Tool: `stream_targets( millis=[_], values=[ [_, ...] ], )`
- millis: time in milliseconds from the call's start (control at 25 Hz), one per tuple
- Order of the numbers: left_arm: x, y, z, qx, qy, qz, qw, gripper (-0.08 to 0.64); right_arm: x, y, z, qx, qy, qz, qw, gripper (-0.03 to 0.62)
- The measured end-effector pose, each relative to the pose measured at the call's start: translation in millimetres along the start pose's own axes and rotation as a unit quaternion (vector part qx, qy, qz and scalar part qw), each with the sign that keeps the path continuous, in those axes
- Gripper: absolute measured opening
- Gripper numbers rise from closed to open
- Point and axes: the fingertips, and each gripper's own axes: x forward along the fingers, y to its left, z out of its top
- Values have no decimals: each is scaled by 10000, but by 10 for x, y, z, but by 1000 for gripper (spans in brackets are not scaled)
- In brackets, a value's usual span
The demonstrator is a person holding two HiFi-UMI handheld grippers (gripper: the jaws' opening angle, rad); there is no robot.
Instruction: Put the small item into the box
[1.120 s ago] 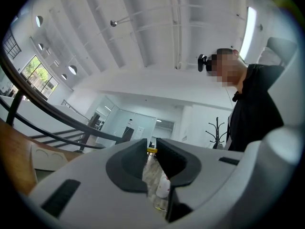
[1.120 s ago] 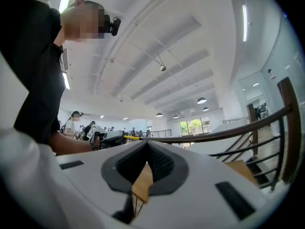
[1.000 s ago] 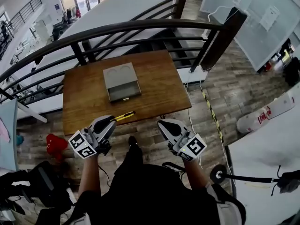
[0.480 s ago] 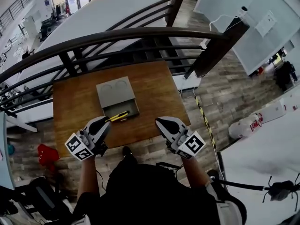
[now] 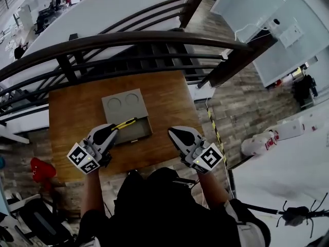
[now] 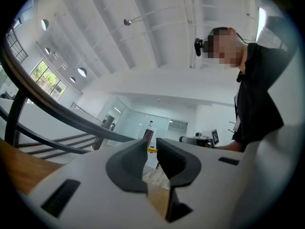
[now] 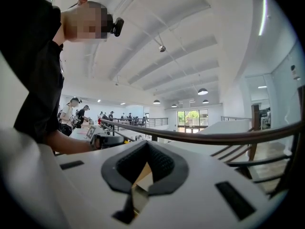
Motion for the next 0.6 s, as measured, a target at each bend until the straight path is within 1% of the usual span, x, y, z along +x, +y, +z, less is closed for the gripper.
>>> stream_targets(
  millis=[120,280,360,600],
  values=[
    [3,104,-100,-10,167,132,9998,71,109,-21,-80,107,44,86,9999,11],
    [96,274,-263,285,580,306,9974,71,227,-110,-163,271,48,173,9995,11],
    [129,355,-358,365,775,366,9957,71,291,-168,-228,326,33,227,9992,11],
    [167,528,-709,528,1292,523,9888,71,513,-155,-509,456,226,614,9968,11]
  ],
)
